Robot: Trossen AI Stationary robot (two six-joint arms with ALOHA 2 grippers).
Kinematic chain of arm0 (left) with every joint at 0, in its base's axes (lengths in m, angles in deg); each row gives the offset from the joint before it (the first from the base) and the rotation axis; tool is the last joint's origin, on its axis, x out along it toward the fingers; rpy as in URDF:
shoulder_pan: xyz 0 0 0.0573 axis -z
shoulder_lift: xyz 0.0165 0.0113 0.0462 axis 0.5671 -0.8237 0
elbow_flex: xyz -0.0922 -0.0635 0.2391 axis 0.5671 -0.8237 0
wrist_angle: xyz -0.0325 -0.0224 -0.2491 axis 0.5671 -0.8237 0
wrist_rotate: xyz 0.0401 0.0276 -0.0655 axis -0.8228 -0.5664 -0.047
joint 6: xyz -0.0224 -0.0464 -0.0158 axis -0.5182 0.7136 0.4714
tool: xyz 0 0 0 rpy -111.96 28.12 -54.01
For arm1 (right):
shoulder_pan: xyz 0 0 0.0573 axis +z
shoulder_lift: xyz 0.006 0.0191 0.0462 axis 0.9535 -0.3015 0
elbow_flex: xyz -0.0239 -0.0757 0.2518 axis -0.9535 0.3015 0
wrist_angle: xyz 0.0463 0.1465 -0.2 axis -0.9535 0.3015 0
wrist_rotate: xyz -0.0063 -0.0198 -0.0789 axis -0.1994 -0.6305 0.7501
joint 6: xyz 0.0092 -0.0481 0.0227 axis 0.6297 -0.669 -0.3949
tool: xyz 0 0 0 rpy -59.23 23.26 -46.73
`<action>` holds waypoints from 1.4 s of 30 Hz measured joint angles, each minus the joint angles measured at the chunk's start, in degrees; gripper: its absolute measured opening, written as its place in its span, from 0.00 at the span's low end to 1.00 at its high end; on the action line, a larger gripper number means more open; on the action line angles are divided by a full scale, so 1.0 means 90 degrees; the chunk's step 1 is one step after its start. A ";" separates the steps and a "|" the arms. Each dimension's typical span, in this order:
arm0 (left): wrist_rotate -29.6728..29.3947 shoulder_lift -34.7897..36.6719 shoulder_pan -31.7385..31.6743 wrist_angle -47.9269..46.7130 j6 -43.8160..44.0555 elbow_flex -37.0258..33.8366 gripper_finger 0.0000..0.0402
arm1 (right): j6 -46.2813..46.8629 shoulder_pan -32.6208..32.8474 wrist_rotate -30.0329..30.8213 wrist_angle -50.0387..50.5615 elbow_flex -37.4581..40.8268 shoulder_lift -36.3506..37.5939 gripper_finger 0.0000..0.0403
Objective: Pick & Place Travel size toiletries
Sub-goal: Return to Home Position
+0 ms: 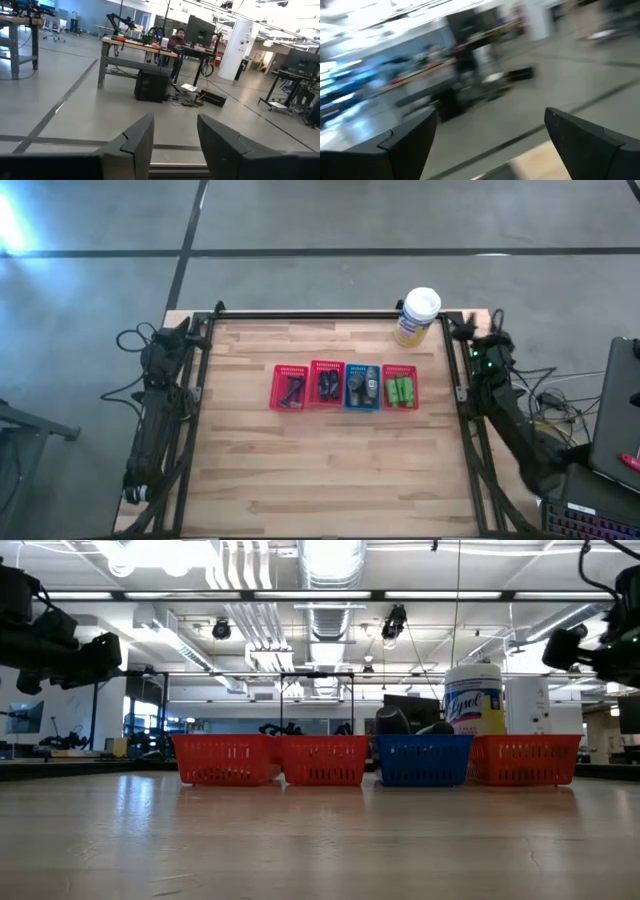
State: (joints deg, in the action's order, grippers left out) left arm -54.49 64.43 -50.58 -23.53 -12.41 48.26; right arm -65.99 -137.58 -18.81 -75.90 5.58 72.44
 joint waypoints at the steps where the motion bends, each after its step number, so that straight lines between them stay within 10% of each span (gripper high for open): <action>1: -0.0002 0.0000 0.0000 0.0000 0.0000 0.0000 0.39 | -0.0008 -0.0397 -0.0002 -0.0010 0.0004 0.0001 0.90; 8: 0.0002 -0.0005 0.0007 -0.0004 0.0001 -0.0002 0.39 | -0.0017 -0.2176 0.0020 -0.0061 0.0020 0.0004 0.90; 42: 0.0004 -0.0010 0.0012 -0.0005 0.0000 -0.0007 0.39 | -0.0015 -0.1957 0.0503 -0.0048 0.0020 -0.0089 0.90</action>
State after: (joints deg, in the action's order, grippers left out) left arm -54.45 64.34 -50.47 -23.57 -12.40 48.19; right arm -66.13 -155.19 -14.29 -76.33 5.76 71.64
